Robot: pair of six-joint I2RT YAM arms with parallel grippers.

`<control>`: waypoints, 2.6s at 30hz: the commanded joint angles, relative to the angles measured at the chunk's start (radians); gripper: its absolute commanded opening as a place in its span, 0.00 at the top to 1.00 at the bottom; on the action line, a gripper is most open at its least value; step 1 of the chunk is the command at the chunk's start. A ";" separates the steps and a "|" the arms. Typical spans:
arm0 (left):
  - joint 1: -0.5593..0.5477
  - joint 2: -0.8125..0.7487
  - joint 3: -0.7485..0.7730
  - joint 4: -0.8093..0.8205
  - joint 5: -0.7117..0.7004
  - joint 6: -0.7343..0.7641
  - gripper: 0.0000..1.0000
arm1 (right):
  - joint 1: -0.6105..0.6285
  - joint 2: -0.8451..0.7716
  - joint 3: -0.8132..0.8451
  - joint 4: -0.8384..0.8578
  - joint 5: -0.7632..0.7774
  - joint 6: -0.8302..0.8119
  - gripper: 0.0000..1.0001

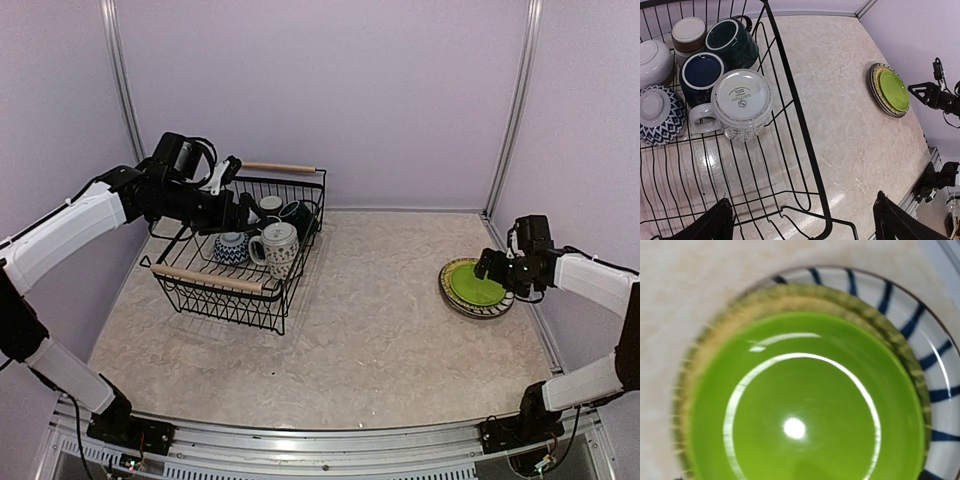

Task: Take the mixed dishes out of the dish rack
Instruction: Place the plate with another plate, then grab the cup from the dish rack.

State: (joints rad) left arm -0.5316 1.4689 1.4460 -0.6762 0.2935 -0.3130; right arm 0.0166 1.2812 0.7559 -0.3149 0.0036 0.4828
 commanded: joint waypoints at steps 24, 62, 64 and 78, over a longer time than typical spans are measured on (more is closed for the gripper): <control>-0.024 0.680 0.719 -0.376 -0.306 0.073 0.01 | 0.322 -0.195 -0.021 -0.028 0.104 -0.010 0.00; 0.018 0.814 0.764 -0.444 -0.142 0.081 0.53 | 0.577 0.201 0.266 0.034 0.295 -0.284 0.00; 0.017 0.801 0.767 -0.445 -0.155 0.078 0.57 | 0.577 0.205 0.266 0.034 0.292 -0.277 0.00; 0.021 0.549 0.727 -0.446 -0.251 0.062 0.75 | 0.611 0.279 0.387 0.094 0.162 -0.159 0.00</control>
State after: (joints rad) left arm -0.5167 2.1895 2.1727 -1.1427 0.0631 -0.2390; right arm 0.6071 1.5177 1.0649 -0.2489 0.2241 0.2653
